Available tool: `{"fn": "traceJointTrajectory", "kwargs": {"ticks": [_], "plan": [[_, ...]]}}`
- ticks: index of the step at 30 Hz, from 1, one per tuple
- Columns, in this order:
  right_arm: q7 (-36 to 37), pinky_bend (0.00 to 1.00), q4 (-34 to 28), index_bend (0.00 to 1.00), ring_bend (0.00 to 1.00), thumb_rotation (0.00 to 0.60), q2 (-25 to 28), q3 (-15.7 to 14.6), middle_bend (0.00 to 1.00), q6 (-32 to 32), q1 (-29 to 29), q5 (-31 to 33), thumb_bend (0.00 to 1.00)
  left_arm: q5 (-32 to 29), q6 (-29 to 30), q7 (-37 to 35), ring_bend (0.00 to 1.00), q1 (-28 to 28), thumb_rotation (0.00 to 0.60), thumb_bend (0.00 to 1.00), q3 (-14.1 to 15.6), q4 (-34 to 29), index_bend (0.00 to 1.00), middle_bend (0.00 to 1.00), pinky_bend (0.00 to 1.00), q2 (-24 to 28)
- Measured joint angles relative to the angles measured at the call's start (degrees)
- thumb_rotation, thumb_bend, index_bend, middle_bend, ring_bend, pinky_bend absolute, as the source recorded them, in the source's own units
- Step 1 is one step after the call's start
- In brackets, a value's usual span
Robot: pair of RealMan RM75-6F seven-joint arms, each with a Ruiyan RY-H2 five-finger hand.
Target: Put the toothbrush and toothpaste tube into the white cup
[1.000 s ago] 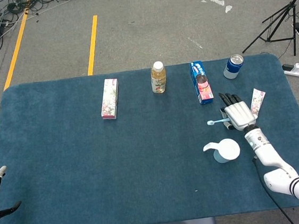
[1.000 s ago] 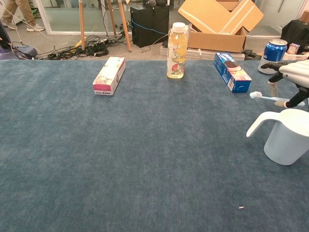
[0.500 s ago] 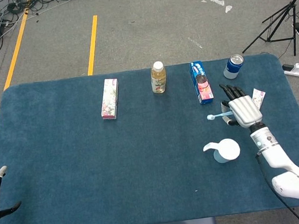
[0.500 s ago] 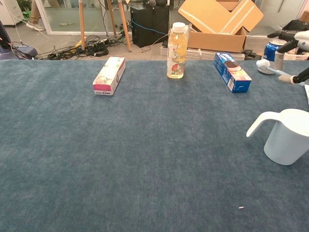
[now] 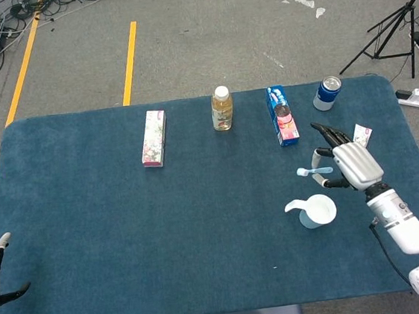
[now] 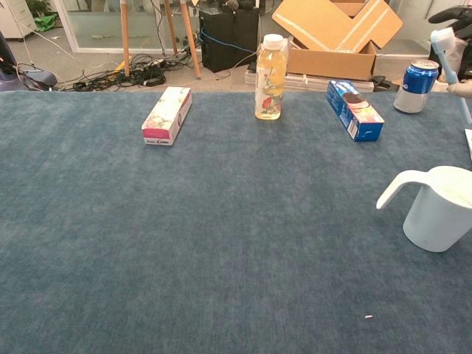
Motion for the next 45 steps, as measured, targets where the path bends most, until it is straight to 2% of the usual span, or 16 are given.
{"fn": "traceJointTrajectory", "kwargs": {"ticks": [7, 15, 28, 36, 45], "plan": [[7.45, 0.12, -3.90, 0.59, 0.00, 0.600, 2.82, -2.60, 0.02, -1.52, -1.16, -3.11, 0.24, 0.03, 0.16, -0.10, 0.21, 0.05, 0.600, 0.00, -0.03, -0.05, 0.06, 0.23, 0.28, 0.02], [14.45, 0.12, -3.66, 0.59, 0.00, 0.600, 2.88, -4.92, 0.02, -2.49, -1.59, -6.08, 0.24, 0.04, 0.29, -0.36, 0.21, 0.08, 0.600, 0.00, -0.09, -0.13, 0.06, 0.23, 0.28, 0.18], [26.17, 0.12, 2.27, 0.59, 0.00, 0.600, 0.57, -8.29, 0.02, -3.30, -1.39, -10.27, 0.24, 0.09, 0.32, -0.37, 0.21, 0.08, 0.600, 0.00, -0.06, -0.15, 0.06, 0.23, 0.28, 0.18], [31.01, 0.12, 7.21, 0.59, 0.00, 0.600, -1.40, -10.13, 0.02, -2.87, -1.13, -12.29, 0.23, 0.03, 0.24, -0.42, 0.21, 0.03, 0.600, 0.00, -0.10, -0.18, 0.06, 0.23, 0.28, 0.24], [33.29, 0.12, 9.38, 0.45, 0.00, 0.600, -1.97, -11.25, 0.00, -1.74, -1.03, -13.18, 0.20, -0.03, 0.12, -0.23, 0.21, 0.00, 0.600, 0.00, -0.04, -0.13, 0.06, 0.23, 0.28, 0.14]]}}
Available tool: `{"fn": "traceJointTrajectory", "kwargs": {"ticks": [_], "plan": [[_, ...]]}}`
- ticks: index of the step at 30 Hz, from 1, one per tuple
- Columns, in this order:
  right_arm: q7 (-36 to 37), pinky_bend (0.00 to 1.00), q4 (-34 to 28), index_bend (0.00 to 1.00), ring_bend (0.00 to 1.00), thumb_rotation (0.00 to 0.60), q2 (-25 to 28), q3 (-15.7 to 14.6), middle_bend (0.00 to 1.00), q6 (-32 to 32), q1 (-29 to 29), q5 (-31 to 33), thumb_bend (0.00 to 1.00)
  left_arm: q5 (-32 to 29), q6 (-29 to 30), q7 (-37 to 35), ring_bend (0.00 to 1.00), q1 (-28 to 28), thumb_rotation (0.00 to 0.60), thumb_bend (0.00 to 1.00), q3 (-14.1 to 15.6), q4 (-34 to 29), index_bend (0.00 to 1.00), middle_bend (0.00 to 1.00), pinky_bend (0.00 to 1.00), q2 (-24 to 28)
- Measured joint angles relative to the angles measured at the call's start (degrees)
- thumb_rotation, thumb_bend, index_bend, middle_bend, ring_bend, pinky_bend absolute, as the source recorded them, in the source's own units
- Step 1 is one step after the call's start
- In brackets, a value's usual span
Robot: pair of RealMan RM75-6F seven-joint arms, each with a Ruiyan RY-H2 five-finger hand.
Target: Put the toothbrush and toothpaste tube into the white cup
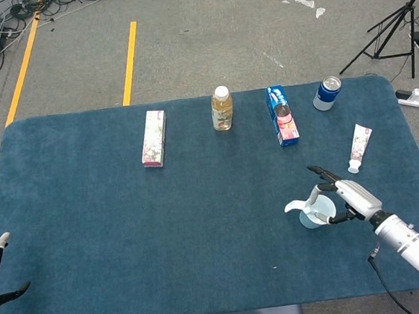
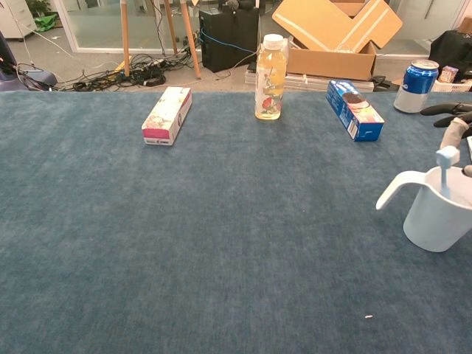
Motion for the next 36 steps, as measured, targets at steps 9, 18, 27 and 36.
{"fn": "traceJointTrajectory", "kwargs": {"ticks": [9, 18, 27, 36], "plan": [[1.54, 0.12, 0.32, 0.42, 0.00, 0.600, 0.36, -0.63, 0.00, 1.44, 0.00, -0.62, 0.19, -0.03, 0.04, -0.08, 0.21, 0.02, 0.600, 0.00, -0.01, 0.05, 0.06, 0.23, 0.28, 0.00], [-0.93, 0.15, -3.67, 0.41, 0.00, 0.600, 5.69, -0.45, 0.02, 6.28, -1.31, -1.43, 0.19, -0.07, 0.02, -0.07, 0.21, -0.01, 0.600, 0.00, -0.03, 0.06, 0.06, 0.24, 0.28, -0.03], [-19.56, 0.76, -9.90, 0.35, 0.62, 0.600, 9.95, 2.56, 0.54, 9.22, -4.39, 7.39, 0.21, -0.20, -0.37, 0.69, 0.21, -0.19, 0.600, 0.00, 0.11, 0.14, 0.06, 0.24, 0.28, -0.36], [-32.58, 0.97, -15.87, 0.15, 0.90, 0.600, 13.53, 6.03, 0.80, 0.99, -5.45, 30.98, 0.29, -0.27, -0.51, 0.85, 0.22, -0.26, 0.600, 0.00, 0.15, 0.28, 0.06, 0.25, 0.28, -0.55]]}}
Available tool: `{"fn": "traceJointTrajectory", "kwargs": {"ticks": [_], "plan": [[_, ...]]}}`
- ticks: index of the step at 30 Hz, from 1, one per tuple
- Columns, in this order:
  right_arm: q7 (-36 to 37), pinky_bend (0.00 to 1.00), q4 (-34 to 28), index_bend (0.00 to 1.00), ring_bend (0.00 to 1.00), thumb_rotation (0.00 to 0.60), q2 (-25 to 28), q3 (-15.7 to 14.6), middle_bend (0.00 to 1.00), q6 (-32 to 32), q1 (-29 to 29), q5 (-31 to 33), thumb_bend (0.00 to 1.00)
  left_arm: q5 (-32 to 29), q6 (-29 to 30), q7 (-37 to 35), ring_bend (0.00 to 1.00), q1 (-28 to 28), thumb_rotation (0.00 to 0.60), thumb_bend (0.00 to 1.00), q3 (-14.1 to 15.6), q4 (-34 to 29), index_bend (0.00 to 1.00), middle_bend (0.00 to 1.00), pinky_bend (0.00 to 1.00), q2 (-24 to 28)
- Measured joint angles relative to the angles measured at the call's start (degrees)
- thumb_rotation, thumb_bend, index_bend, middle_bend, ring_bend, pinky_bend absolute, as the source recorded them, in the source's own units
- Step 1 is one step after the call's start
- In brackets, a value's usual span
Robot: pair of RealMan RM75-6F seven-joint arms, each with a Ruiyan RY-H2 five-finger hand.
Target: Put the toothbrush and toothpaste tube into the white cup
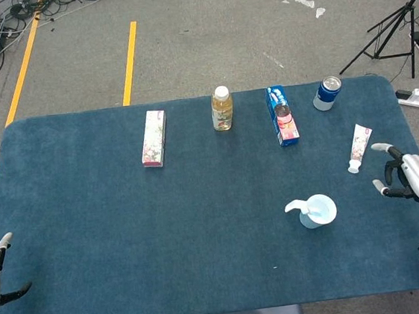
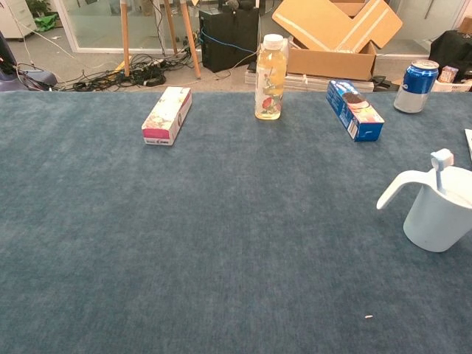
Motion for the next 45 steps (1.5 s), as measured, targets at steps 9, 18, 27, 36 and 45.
{"fn": "traceJointTrajectory", "kwargs": {"ticks": [9, 18, 27, 36, 45], "plan": [[-0.94, 0.99, 5.26, 0.07, 0.92, 0.600, -1.29, 1.76, 0.82, -17.37, 2.85, 14.53, 0.33, 0.12, 0.22, -0.27, 0.22, 0.11, 0.600, 0.00, 0.03, -0.07, 0.06, 0.25, 0.28, 0.08], [0.33, 0.99, 15.88, 0.05, 0.92, 0.600, -7.10, 3.02, 0.82, -29.36, 6.46, 22.27, 0.35, 0.19, 0.23, -0.63, 0.22, 0.06, 0.600, 0.00, -0.06, -0.24, 0.06, 0.25, 0.28, 0.34], [4.52, 0.99, 25.77, 0.05, 0.92, 0.600, -12.86, 4.65, 0.82, -39.46, 8.46, 25.12, 0.36, 0.11, 0.23, -0.92, 0.22, 0.13, 0.600, 0.00, -0.07, -0.32, 0.06, 0.25, 0.28, 0.53], [6.33, 0.99, 32.79, 0.05, 0.92, 0.600, -17.33, 5.43, 0.82, -43.64, 9.21, 24.66, 0.36, 0.16, 0.33, -0.98, 0.22, 0.17, 0.600, 0.00, -0.07, -0.37, 0.06, 0.25, 0.28, 0.55], [7.54, 0.99, 37.31, 0.05, 0.92, 0.600, -20.50, 6.24, 0.82, -46.54, 9.76, 23.57, 0.36, 0.23, 0.34, -0.94, 0.22, 0.17, 0.600, 0.00, -0.03, -0.41, 0.06, 0.26, 0.28, 0.58]]}}
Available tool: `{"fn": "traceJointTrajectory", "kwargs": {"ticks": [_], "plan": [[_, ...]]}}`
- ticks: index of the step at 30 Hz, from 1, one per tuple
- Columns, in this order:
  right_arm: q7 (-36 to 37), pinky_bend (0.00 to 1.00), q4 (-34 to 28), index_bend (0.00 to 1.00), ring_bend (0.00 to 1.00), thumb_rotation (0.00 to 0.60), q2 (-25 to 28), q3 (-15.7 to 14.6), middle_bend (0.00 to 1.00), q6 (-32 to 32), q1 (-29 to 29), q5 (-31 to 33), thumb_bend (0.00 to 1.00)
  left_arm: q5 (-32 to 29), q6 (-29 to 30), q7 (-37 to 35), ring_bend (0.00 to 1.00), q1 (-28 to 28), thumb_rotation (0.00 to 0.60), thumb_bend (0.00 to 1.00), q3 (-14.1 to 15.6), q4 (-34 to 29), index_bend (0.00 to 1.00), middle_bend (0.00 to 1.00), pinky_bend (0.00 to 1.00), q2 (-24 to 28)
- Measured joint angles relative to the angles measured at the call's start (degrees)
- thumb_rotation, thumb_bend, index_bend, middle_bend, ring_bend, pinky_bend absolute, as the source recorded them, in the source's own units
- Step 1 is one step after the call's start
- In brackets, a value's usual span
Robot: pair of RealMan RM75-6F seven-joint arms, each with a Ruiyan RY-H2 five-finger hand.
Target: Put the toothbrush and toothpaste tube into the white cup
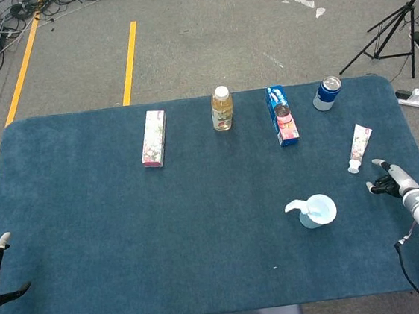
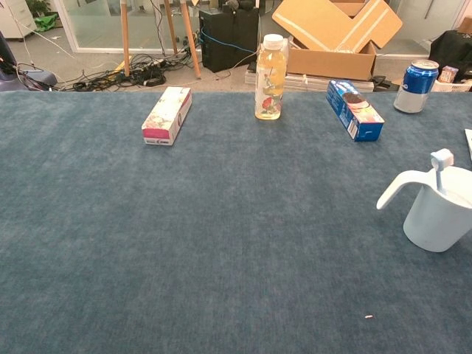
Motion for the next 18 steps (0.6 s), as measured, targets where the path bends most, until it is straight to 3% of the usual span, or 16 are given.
{"fn": "traceJointTrajectory", "kwargs": {"ticks": [7, 18], "plan": [[0.72, 0.99, 1.15, 0.05, 0.92, 0.600, -1.86, 1.40, 0.82, -1.57, 0.63, -1.89, 0.36, -0.07, 0.04, -0.18, 0.22, 0.03, 0.600, 0.00, -0.06, -0.08, 0.06, 0.26, 0.28, 0.11], [0.60, 0.99, -2.48, 0.05, 0.92, 0.600, -3.17, 3.14, 0.82, -1.91, 1.61, -6.11, 0.36, 0.15, 0.36, -0.76, 0.22, 0.18, 0.600, 0.00, -0.11, -0.28, 0.06, 0.26, 0.28, 0.44]]}}
